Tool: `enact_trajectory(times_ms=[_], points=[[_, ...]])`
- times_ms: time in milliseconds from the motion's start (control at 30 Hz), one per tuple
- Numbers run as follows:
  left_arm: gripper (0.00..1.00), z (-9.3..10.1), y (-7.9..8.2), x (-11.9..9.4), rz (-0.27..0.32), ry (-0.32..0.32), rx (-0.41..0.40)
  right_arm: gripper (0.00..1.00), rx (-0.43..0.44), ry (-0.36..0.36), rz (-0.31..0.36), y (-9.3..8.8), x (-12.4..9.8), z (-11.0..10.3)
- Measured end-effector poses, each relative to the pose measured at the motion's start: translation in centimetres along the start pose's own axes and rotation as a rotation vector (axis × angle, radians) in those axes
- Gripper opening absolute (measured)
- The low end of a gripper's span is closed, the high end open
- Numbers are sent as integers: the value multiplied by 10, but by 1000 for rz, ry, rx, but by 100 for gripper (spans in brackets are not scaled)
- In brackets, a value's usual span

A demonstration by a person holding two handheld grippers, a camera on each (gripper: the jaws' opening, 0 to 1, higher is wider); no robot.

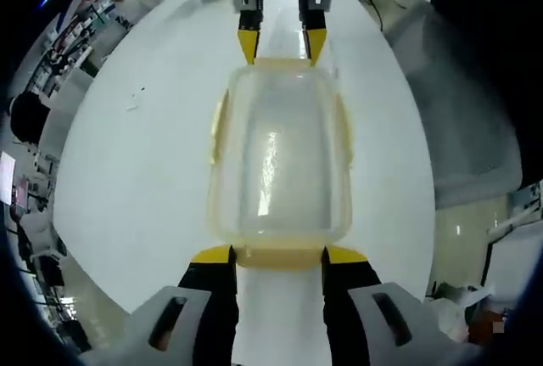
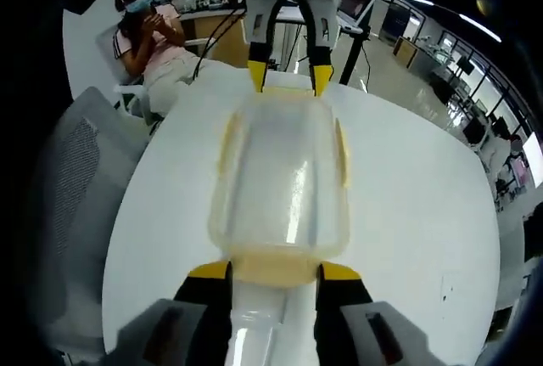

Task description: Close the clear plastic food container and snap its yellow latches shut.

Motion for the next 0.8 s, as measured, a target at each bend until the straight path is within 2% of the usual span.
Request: enact_trajectory(times_ms=[567, 800], points=[[35, 0, 25, 1, 17, 4, 24, 35, 12, -4, -24, -19, -19, -9], [35, 2, 44, 3, 38, 8, 35, 35, 20, -20, -30, -33, -33, -16]])
Point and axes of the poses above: the point that each gripper's makers call its tool centre point, and the gripper's own axes: x roughly forward along the fingers, z roughly to its right, y roughly out of its top, the point moved 6 cm from there along -x, roughly backward along the fingers, and after that the axes turned 6 degrees about x, right-handed, at the moved point
